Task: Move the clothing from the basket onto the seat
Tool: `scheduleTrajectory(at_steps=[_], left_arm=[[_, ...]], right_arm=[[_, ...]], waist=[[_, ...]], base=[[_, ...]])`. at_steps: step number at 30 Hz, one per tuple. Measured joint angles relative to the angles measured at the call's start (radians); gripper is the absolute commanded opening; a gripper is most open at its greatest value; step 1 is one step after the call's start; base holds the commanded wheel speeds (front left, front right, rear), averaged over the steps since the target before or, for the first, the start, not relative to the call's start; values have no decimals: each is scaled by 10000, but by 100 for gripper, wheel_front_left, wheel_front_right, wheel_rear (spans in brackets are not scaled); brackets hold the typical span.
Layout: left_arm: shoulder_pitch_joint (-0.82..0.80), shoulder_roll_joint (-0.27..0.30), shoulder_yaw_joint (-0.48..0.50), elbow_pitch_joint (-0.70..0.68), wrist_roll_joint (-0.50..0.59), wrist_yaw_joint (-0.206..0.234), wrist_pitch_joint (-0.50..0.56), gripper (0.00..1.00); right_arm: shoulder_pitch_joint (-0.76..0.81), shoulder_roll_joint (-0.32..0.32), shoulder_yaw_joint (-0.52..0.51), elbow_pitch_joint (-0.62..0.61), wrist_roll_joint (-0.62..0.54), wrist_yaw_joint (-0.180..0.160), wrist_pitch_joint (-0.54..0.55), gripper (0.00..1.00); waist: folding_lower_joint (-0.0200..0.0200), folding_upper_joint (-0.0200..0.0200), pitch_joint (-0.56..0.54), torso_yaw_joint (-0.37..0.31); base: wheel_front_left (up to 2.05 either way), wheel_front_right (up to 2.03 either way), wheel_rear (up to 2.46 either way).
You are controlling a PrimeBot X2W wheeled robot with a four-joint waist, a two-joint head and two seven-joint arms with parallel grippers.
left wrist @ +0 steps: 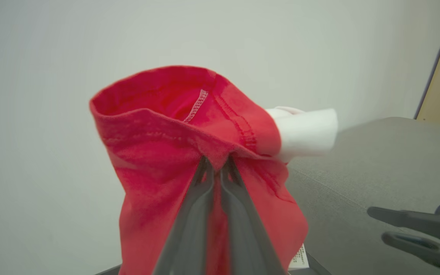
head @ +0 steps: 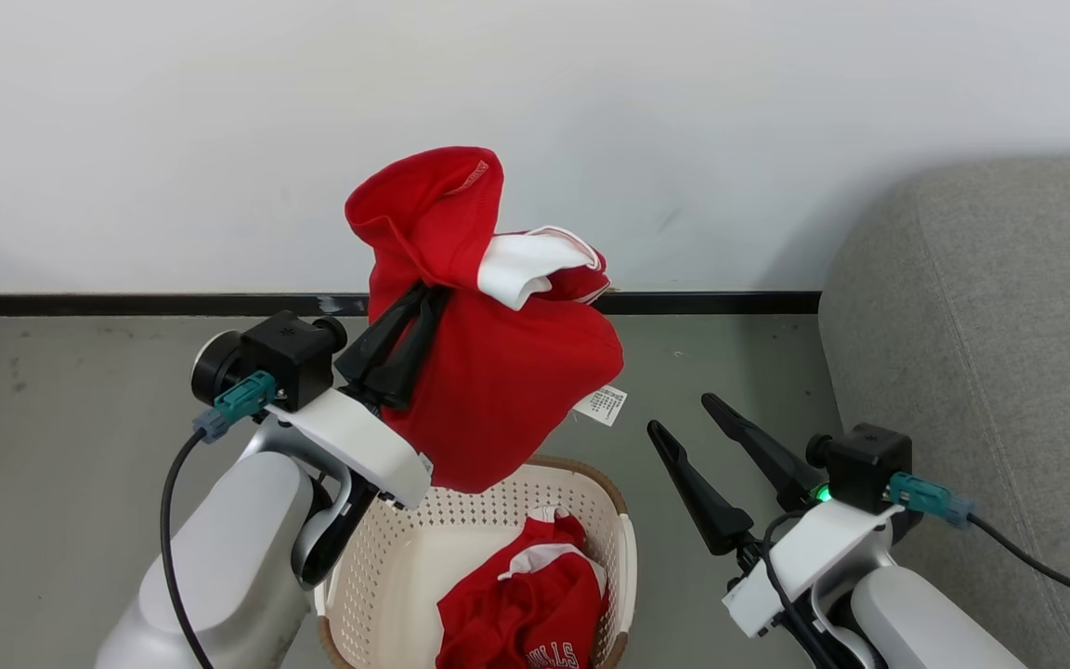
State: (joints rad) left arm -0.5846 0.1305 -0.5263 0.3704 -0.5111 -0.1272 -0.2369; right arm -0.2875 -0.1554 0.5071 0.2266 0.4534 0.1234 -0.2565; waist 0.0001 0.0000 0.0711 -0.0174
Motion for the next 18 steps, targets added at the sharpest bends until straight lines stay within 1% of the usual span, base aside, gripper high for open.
scheduleTrajectory(at_steps=[4, 9, 18], left_arm=[[0, -58, -119, -77, -144, 0, 115, 0], [-10, -192, -391, -291, -186, 0, 355, 0], [-218, -380, -780, -794, -570, 0, 700, 0]], right_arm=[[181, -73, 151, 100, 188, 0, 0, 100], [372, -88, 686, 374, 543, 0, 0, 100], [322, 8, 1668, 945, 1384, 0, 2, 100]], waist=[[0, 0, -183, 117], [-1, 0, -347, 285], [-1, 0, -474, 639]], base=[[0, 0, 0], [0, 0, 0], [0, 0, 0]])
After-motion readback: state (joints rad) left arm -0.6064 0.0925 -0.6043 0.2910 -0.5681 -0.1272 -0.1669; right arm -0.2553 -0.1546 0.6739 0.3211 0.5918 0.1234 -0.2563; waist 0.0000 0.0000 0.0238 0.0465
